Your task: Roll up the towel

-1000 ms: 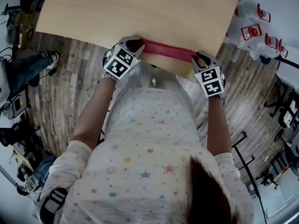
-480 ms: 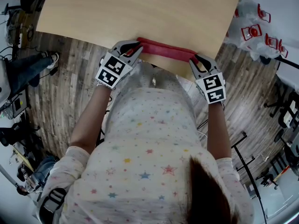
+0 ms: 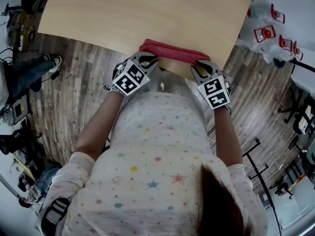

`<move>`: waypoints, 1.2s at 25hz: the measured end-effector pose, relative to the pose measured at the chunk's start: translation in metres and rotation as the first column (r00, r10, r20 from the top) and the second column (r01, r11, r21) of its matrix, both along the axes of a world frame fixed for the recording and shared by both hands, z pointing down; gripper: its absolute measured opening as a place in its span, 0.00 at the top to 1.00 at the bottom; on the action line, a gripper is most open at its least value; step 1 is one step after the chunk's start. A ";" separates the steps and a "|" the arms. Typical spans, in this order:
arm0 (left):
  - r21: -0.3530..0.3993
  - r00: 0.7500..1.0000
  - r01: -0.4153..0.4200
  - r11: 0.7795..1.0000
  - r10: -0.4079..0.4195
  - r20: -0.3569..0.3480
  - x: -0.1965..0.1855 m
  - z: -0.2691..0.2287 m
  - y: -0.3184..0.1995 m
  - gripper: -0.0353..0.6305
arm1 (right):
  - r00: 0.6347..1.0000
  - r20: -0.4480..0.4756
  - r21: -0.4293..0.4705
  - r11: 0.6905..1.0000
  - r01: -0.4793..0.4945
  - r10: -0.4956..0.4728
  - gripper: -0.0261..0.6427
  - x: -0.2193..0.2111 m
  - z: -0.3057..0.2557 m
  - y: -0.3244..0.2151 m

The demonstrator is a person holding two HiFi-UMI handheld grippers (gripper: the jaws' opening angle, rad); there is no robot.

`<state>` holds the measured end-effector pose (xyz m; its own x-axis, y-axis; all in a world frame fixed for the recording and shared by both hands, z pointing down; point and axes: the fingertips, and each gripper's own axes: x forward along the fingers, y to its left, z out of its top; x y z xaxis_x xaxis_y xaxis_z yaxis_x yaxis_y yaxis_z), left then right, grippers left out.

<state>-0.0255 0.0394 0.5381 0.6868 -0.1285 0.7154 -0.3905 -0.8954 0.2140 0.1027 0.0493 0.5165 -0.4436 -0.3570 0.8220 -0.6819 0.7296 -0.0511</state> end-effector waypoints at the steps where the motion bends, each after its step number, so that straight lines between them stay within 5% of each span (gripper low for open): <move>1: 0.006 1.000 0.013 1.000 -0.013 -0.006 0.001 0.000 -0.002 0.88 | 1.000 -0.007 -0.005 1.000 0.005 -0.005 0.83 0.000 0.004 0.002; 17: 0.082 0.993 0.116 0.990 -0.115 -0.020 0.005 -0.007 -0.047 0.88 | 0.996 -0.059 0.053 0.996 -0.066 0.069 0.83 0.018 0.013 -0.027; 30: 0.065 0.983 0.182 0.981 -0.180 -0.032 0.000 -0.011 -0.055 0.88 | 0.991 -0.017 0.048 0.990 -0.131 0.132 0.82 0.022 0.004 -0.034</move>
